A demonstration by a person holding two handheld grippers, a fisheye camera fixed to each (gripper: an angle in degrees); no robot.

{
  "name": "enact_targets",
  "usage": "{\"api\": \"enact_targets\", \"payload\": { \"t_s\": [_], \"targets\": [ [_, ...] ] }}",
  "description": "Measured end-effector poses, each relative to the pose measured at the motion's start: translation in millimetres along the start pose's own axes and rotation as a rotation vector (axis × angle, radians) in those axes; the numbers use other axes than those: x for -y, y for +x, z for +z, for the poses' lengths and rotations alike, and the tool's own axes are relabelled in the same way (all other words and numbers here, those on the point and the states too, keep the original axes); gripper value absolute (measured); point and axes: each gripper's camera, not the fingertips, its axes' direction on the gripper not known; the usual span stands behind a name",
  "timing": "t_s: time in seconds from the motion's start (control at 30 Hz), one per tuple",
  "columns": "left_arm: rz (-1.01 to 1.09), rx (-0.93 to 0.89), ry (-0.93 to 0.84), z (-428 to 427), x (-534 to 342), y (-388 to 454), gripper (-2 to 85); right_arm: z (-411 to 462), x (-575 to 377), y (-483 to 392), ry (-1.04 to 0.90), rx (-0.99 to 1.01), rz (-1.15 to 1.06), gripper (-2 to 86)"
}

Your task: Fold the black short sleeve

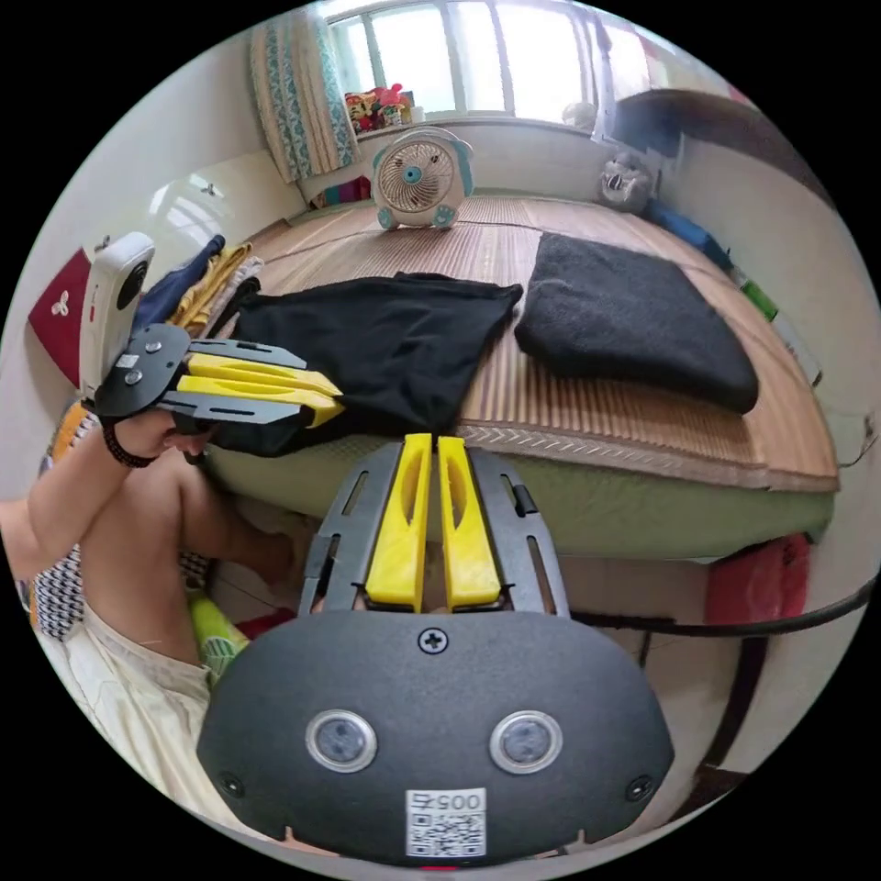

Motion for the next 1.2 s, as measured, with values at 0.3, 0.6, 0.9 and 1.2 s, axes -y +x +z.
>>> {"api": "enact_targets", "payload": {
  "t_s": [0.3, 0.6, 0.9, 1.2],
  "targets": [
    [0.099, -0.028, -0.065, 14.8, 6.7, 25.3, 0.9, 25.3, 8.1, 37.0, -0.141, 0.020, 0.144, 0.8],
    [0.091, -0.041, -0.028, 1.2, 5.2, 20.1, -0.5, 2.4, -20.3, 84.7, -0.072, 0.090, 0.437, 0.6],
    [-0.063, 0.069, 0.028, -17.8, 0.0, -5.0, -0.5, 16.0, -23.7, 99.6, -0.090, 0.372, 0.590, 10.2],
    [-0.164, 0.121, -0.016, -25.2, -12.2, -27.1, -0.6, 30.8, -12.5, 103.7, -0.082, 0.372, 0.699, 8.5]
  ]
}}
